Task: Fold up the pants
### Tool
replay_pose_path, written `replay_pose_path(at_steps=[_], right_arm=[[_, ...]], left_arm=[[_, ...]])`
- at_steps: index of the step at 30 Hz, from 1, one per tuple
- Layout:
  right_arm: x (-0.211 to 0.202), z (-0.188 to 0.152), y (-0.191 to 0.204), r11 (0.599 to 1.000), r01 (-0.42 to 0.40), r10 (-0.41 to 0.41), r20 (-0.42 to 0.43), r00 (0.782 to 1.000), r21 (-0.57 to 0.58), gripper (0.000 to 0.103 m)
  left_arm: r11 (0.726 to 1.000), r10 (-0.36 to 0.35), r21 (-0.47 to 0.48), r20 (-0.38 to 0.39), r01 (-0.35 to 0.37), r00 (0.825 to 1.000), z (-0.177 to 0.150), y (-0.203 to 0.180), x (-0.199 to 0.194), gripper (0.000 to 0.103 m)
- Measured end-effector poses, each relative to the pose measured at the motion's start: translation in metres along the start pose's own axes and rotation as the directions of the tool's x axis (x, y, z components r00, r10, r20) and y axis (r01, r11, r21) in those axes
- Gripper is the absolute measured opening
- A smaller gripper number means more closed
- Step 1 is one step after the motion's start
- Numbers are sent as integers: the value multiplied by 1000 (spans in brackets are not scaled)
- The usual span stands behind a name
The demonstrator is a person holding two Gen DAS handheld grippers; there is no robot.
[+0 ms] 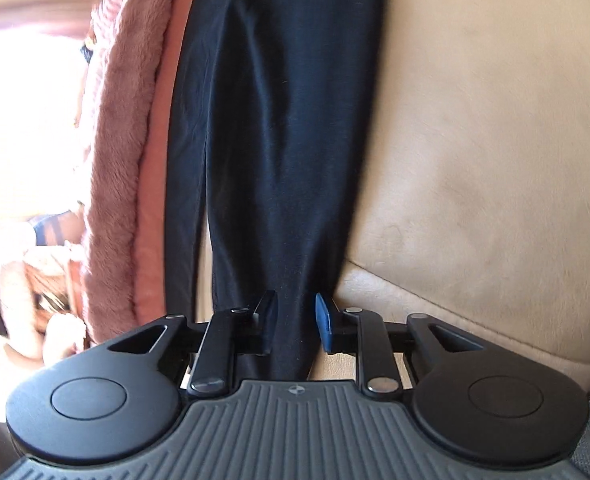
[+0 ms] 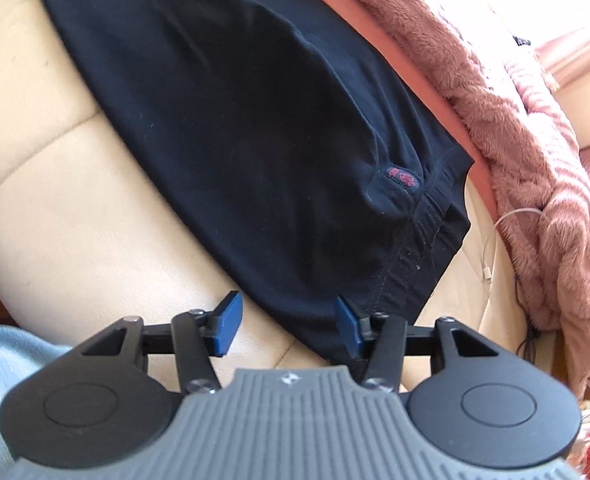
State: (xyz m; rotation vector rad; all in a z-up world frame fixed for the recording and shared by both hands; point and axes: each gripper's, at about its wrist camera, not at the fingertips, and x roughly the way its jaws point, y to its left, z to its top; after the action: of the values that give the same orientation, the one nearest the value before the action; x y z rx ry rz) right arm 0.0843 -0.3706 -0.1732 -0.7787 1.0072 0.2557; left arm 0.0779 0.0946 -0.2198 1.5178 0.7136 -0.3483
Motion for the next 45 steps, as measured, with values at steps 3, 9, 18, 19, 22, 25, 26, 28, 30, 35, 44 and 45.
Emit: replay_pose_path(at_steps=[3, 9, 18, 19, 22, 25, 26, 28, 30, 35, 44, 45], right_arm=[[-2, -3, -1, 1000, 12, -12, -9, 1000, 2, 47], [-6, -7, 1, 999, 26, -25, -13, 1000, 28, 47], [-6, -3, 0, 997, 55, -54, -16, 998, 62, 49], [-5, -3, 1, 997, 57, -56, -22, 998, 57, 49], [-2, -6, 1, 996, 78, -75, -52, 996, 43, 50], [-2, -7, -1, 995, 82, -79, -56, 995, 59, 50], [-3, -7, 0, 995, 86, -84, -54, 995, 53, 50], [-5, -6, 2, 995, 90, -88, -49, 995, 41, 50], [-8, -5, 4, 995, 93, -92, -42, 995, 23, 50], [-17, -9, 6, 995, 82, -83, -18, 996, -53, 50], [-15, -16, 10, 954, 81, -90, -19, 996, -290, 43], [-12, -17, 11, 944, 75, -88, -25, 996, -320, 41]], left_arm=[[999, 17, 36, -7, -17, 1000, -9, -7, 1, 27], [999, -46, 22, -1, 46, 999, -12, 7, -1, 34], [991, 90, 99, -2, -90, 996, -8, -24, 2, 37], [989, 102, 103, -4, -101, 995, -10, -24, 3, 35], [985, 129, 121, -76, -119, 989, -10, -26, 13, 28], [990, 117, 87, -97, -108, 988, -6, -20, 17, 21], [992, 115, 72, -99, -108, 988, -6, -19, 17, 20], [994, 105, 24, -103, -103, 989, -8, -13, 18, 15], [996, 77, -39, -99, -81, 992, -11, -6, 18, 7], [972, 26, -229, -92, -46, 995, -15, 25, 19, 1], [841, -30, -540, -99, -28, 995, -14, 90, 15, 1], [824, -36, -566, -102, -28, 994, -14, 96, 15, 1]])
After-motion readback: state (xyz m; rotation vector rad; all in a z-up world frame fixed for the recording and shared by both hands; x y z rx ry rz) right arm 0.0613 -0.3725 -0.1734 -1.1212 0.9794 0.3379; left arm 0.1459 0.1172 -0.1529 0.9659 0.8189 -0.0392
